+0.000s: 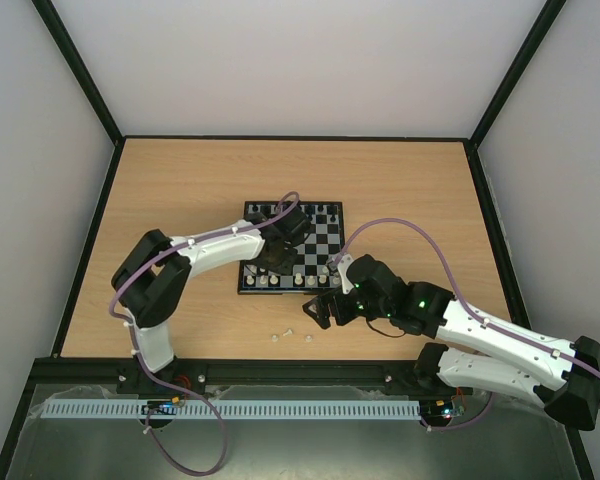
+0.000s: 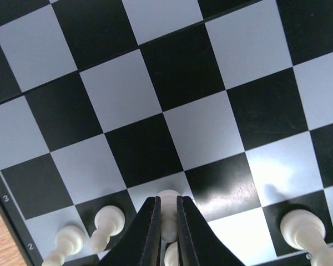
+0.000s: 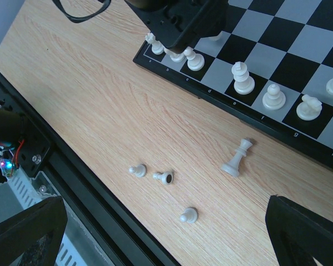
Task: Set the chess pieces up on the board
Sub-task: Place the chess piece on the chessboard.
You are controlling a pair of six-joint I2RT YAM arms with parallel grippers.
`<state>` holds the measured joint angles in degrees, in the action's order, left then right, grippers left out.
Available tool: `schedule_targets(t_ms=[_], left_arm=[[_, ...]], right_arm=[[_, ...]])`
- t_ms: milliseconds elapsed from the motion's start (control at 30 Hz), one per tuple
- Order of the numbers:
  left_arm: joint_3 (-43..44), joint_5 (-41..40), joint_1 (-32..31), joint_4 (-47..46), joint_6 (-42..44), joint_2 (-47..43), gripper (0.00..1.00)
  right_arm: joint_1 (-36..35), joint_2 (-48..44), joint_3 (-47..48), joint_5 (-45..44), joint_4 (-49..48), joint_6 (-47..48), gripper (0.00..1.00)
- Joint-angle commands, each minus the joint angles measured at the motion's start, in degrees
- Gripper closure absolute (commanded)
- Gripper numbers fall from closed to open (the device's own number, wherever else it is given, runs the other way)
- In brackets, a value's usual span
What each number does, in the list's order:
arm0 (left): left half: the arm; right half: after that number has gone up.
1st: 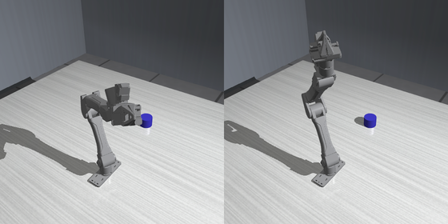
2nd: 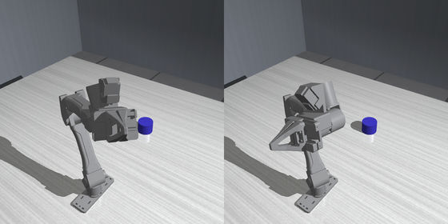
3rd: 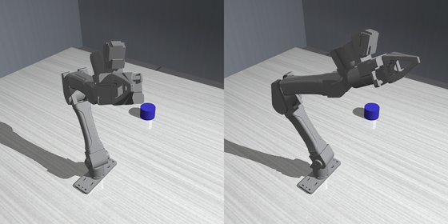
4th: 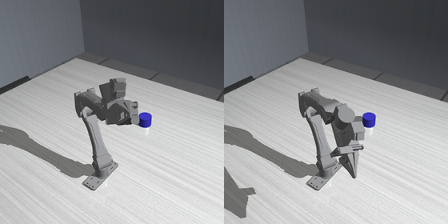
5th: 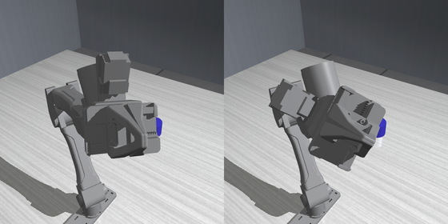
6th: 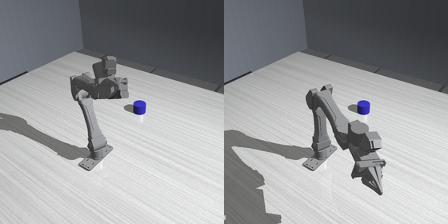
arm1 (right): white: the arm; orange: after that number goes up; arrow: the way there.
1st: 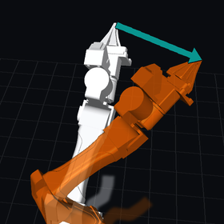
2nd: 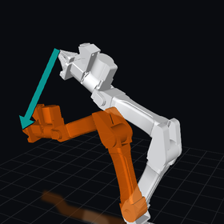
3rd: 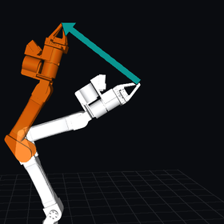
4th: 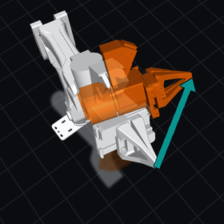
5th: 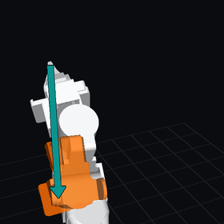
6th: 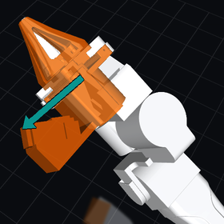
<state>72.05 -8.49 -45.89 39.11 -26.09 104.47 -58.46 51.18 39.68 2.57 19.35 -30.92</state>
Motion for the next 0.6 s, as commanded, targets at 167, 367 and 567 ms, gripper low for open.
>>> schedule_targets(t_ms=[167,367,567], left_arm=[[-0.1,0.6,0.8,-0.9,1.2,2.4,0.95],[-0.7,0.6,0.8,-0.7,1.1,1.9,0.94],[-1.8,0.8,0.8,-0.6,0.8,0.6,0.92]], right_arm=[[0.1,-0.3,-0.8,0.6,0.3,0.1,0.01],[0.2,-0.2,-0.8,0.7,0.2,0.1,0.01],[0.2,0.1,-0.8,0.7,0.2,0.2,0.02]])
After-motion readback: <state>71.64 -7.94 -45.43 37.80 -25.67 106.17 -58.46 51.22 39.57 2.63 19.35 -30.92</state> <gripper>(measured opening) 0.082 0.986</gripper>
